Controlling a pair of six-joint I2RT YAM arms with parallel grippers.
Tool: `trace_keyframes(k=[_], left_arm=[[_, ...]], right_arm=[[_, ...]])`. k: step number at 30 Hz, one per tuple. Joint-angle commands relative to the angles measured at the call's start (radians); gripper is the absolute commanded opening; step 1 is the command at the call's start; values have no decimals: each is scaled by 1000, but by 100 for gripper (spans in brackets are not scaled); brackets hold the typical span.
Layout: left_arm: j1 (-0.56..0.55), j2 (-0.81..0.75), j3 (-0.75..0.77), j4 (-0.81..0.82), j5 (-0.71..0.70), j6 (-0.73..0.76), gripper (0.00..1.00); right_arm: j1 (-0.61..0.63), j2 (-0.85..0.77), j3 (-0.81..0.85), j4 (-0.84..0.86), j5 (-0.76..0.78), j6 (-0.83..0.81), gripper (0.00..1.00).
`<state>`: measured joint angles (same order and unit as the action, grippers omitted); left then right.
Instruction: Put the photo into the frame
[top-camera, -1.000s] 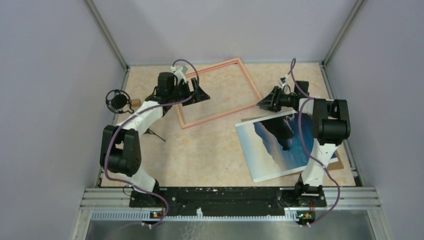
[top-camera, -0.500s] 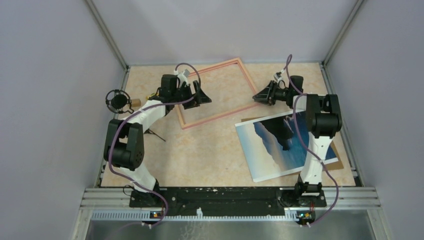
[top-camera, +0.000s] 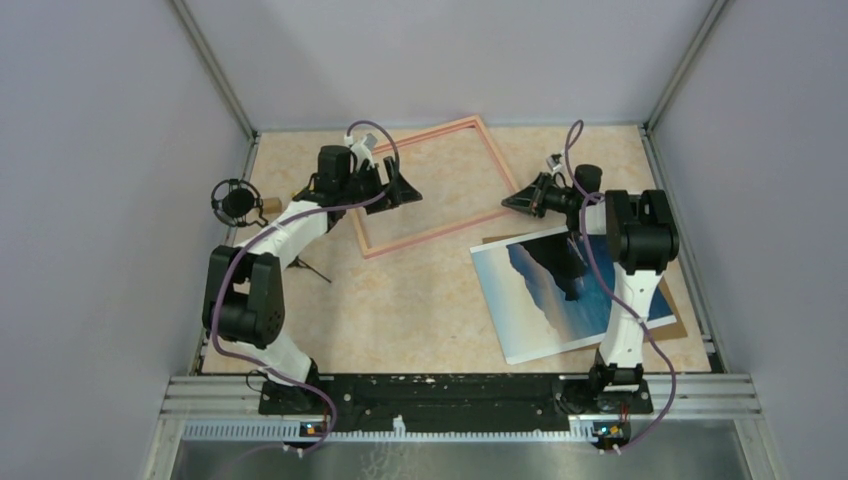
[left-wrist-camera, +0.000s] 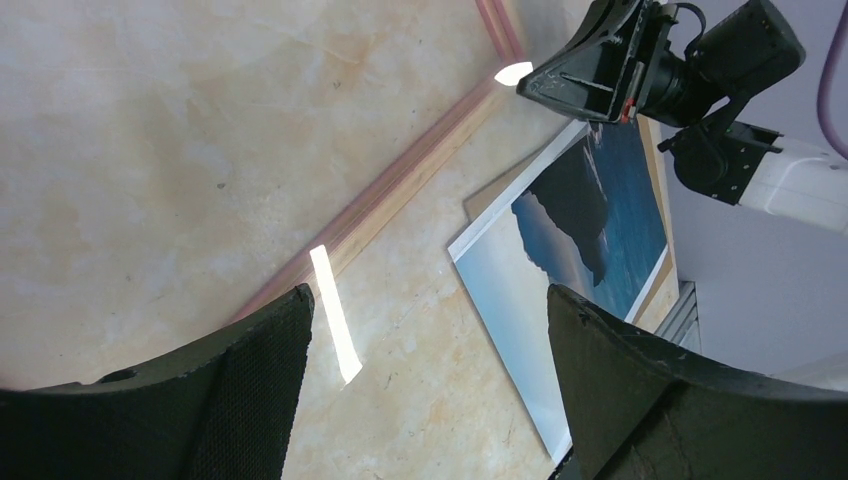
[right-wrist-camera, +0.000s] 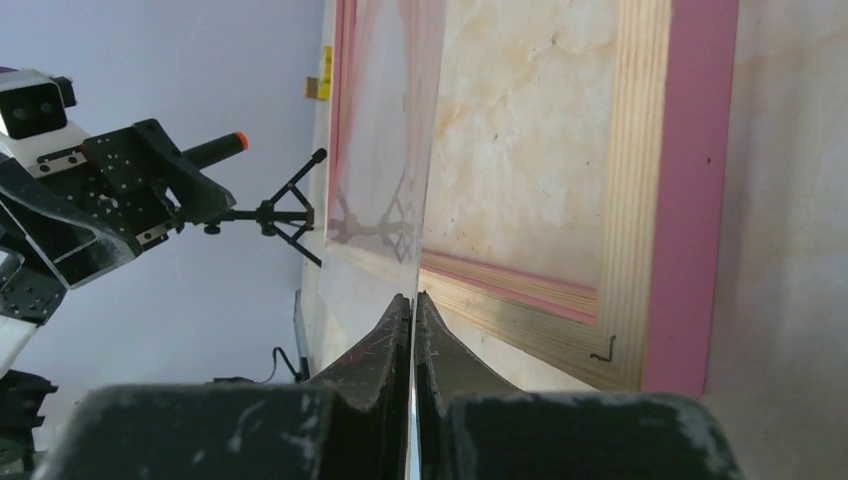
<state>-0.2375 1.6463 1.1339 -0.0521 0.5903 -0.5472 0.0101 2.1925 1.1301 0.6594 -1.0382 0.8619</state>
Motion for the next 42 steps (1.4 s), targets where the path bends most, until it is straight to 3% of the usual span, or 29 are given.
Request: trace_keyframes(k=[1, 8, 12, 42], left_arm=[[0, -53, 6, 44, 3, 13, 89], [1, -74, 2, 44, 4, 6, 90], [1, -79, -3, 45, 9, 0, 90], [1, -114, -22, 90, 14, -13, 90]], right_arm=[[10, -68, -26, 303, -4, 90, 0], [3, -32, -57, 568, 3, 315, 0], [4, 4, -39, 655, -19, 365, 0], [53, 79, 160, 649, -126, 361, 0]])
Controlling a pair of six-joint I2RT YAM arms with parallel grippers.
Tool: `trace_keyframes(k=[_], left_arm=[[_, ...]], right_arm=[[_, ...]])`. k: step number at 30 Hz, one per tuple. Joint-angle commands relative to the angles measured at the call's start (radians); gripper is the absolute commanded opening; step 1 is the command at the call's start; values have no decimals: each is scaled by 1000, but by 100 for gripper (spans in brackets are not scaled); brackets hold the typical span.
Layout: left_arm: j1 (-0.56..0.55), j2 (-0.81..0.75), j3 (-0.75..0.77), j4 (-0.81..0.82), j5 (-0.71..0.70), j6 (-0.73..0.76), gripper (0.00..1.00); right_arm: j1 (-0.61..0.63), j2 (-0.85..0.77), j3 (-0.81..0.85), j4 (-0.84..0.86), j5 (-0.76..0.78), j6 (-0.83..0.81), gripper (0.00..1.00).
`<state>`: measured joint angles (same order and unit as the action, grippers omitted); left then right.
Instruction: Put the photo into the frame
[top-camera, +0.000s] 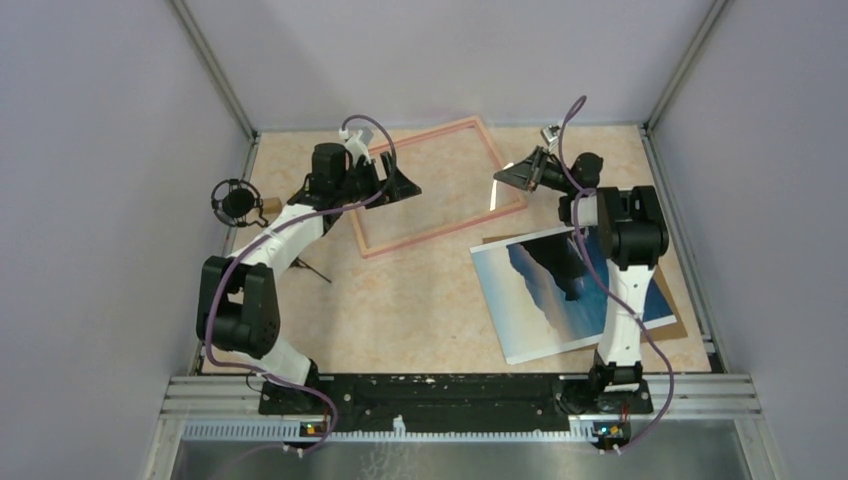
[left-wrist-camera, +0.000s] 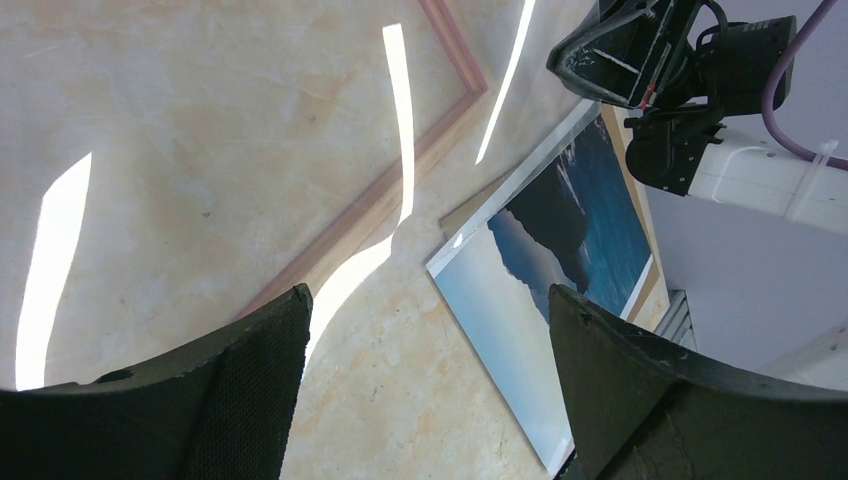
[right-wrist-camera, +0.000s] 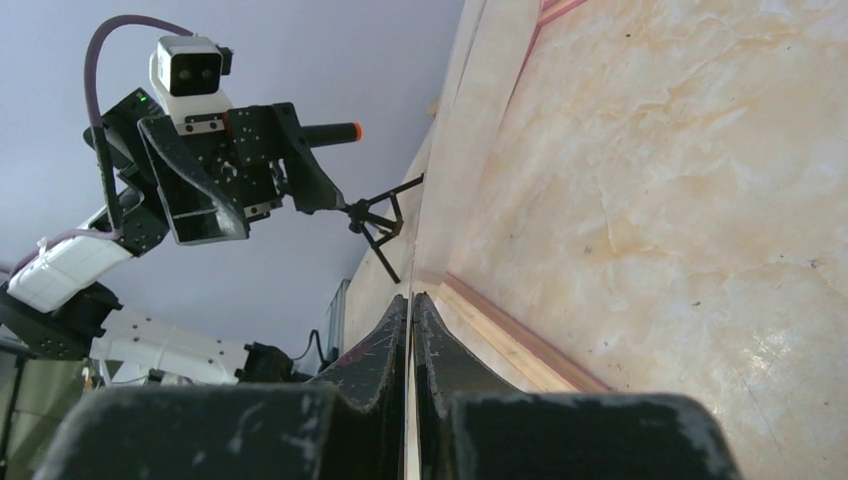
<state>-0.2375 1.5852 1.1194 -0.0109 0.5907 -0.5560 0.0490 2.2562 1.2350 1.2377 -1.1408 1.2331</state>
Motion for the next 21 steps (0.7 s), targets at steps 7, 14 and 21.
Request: trace_keyframes(k=[7, 14, 21], left_arm=[[1, -53, -7, 54, 32, -14, 91], [1, -70, -5, 52, 31, -7, 91], [2, -67, -4, 52, 35, -10, 92]], right_arm=[[19, 53, 117, 68, -44, 26, 0], [26, 86, 178, 22, -49, 27, 0], [29, 114, 229, -23, -41, 19, 0]])
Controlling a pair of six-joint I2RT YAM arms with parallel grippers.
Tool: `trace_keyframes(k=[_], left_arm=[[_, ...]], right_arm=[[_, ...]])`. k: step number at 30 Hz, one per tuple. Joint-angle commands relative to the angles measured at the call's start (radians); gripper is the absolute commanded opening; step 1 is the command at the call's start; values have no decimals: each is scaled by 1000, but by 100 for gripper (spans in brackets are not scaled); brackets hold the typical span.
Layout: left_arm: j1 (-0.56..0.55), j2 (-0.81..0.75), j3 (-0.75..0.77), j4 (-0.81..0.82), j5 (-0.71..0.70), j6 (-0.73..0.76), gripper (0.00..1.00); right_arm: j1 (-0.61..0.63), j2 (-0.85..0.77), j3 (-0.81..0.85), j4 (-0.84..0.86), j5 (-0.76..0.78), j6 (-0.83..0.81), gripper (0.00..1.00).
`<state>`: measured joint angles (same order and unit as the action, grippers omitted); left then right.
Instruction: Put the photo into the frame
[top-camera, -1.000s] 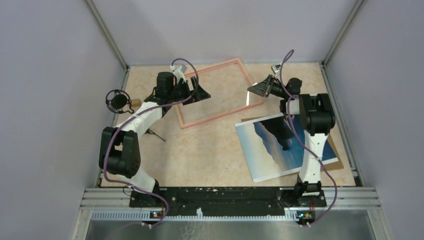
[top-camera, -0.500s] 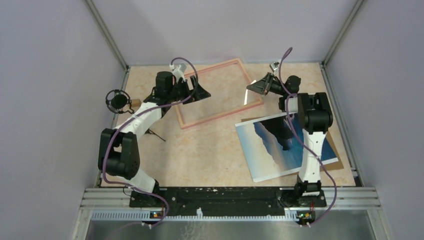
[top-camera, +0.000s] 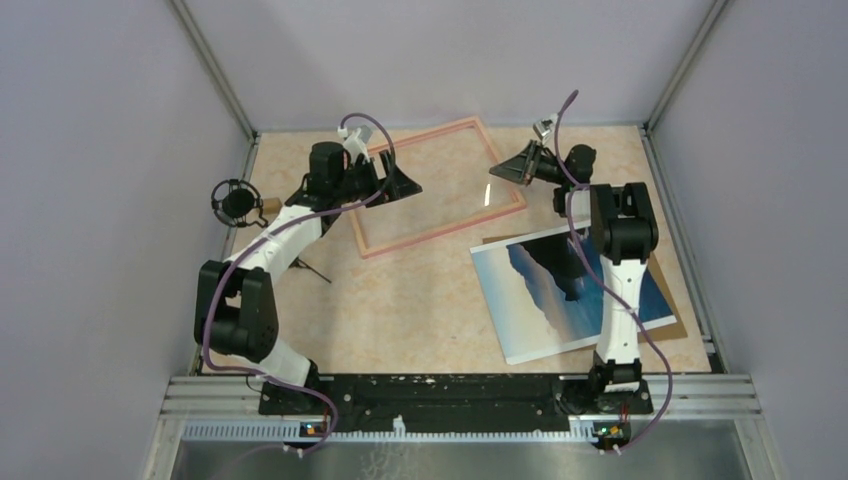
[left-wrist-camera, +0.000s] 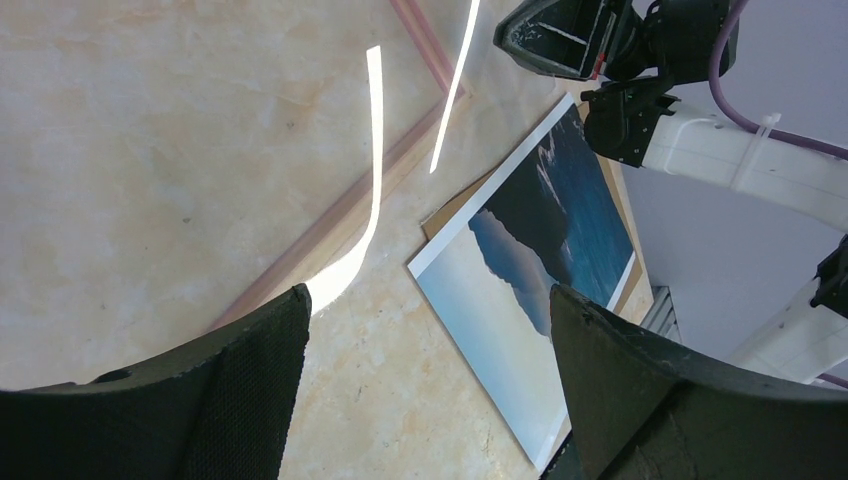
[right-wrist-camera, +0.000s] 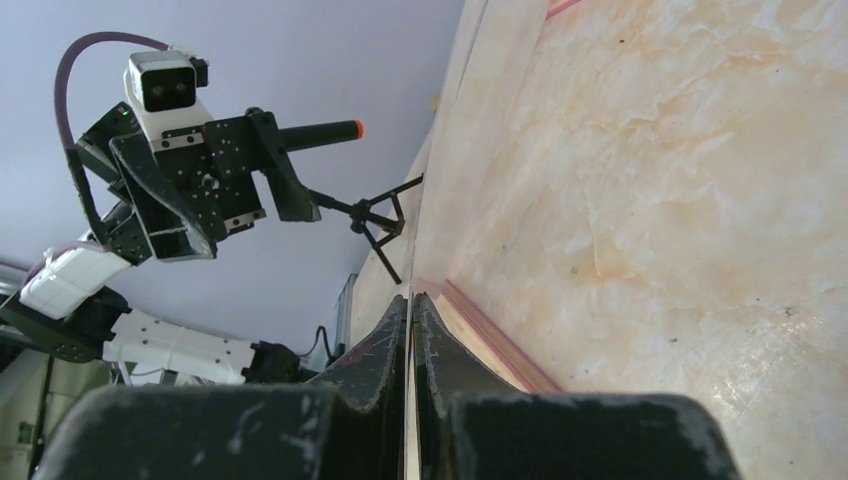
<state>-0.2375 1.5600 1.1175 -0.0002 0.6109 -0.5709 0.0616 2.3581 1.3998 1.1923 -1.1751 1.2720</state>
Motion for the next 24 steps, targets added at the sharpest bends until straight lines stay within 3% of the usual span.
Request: trace_keyframes(k=[1, 24], left_arm=[[2, -43, -3, 42, 14, 5, 92], [7, -43, -6, 48, 21, -3, 92]], right_arm=[[17, 17, 70, 19, -5, -20, 0], [26, 98, 199, -2, 26, 18, 0]])
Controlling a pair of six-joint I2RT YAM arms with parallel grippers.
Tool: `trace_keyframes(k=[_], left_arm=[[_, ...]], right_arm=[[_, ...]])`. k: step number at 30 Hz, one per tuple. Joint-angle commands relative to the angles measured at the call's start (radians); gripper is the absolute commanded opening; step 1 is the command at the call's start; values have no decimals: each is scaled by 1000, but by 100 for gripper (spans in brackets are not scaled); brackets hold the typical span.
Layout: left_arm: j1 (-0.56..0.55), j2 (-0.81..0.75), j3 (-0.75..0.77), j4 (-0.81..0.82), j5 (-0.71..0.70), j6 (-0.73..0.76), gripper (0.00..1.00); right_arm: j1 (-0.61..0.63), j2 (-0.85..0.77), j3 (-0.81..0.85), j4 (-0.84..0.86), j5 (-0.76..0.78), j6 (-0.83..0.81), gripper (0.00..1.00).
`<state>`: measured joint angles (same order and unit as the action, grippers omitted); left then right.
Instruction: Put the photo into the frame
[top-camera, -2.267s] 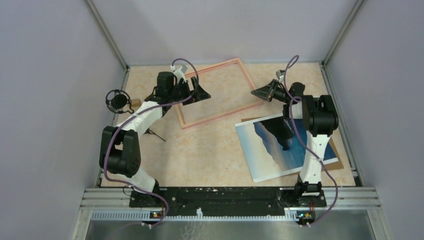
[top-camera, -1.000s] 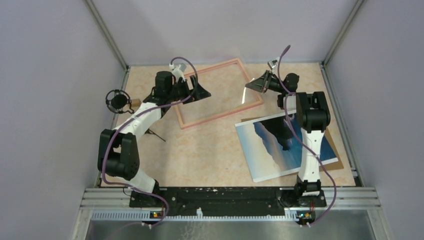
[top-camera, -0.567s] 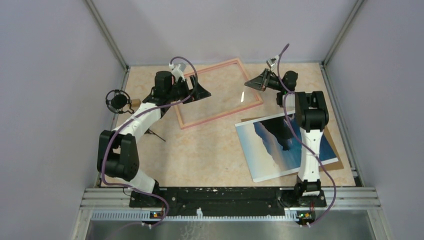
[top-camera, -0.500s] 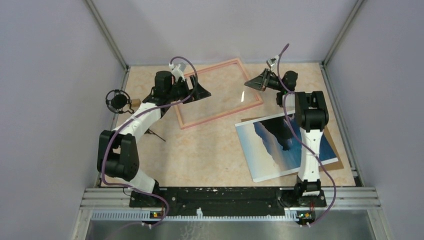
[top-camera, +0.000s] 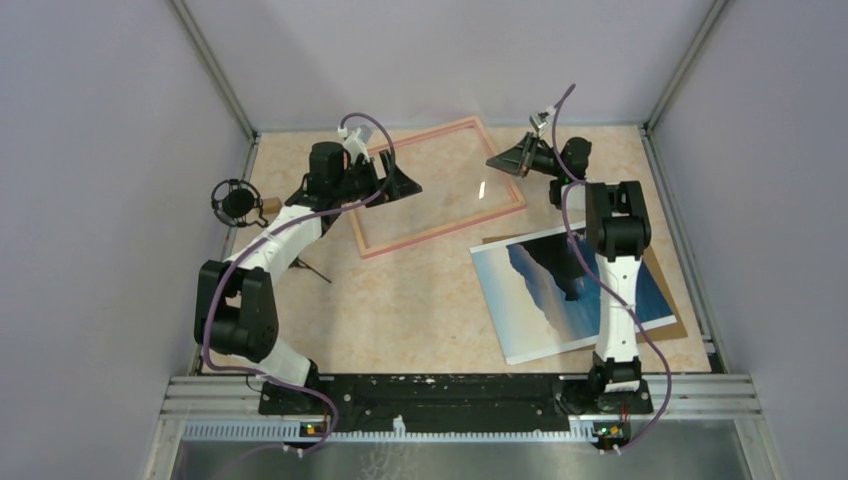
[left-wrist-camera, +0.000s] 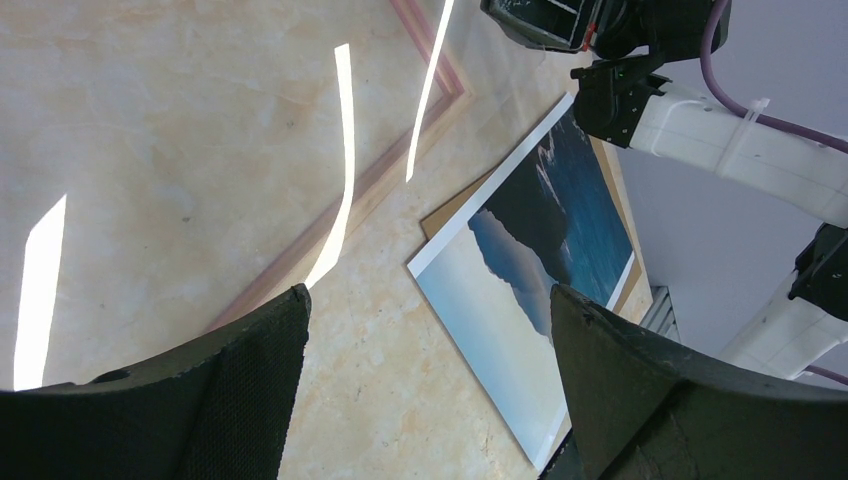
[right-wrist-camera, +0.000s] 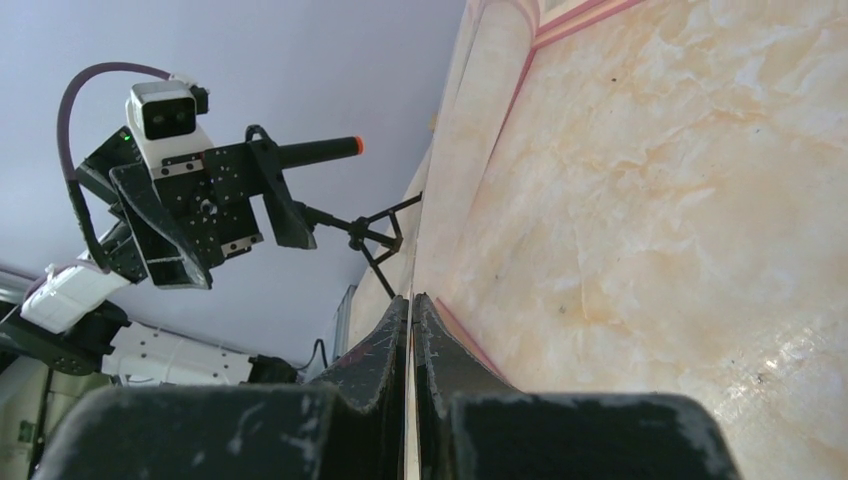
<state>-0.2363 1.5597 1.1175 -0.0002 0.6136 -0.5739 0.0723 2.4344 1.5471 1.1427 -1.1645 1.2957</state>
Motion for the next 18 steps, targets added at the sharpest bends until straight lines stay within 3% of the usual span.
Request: trace_keyframes(k=[1, 18], left_arm=[[6, -44, -7, 48, 17, 1, 92], [6, -40, -10, 51, 16, -2, 92]], right_arm=[[15, 24, 53, 46, 17, -6, 0], [27, 54, 80, 35, 44, -7, 0]])
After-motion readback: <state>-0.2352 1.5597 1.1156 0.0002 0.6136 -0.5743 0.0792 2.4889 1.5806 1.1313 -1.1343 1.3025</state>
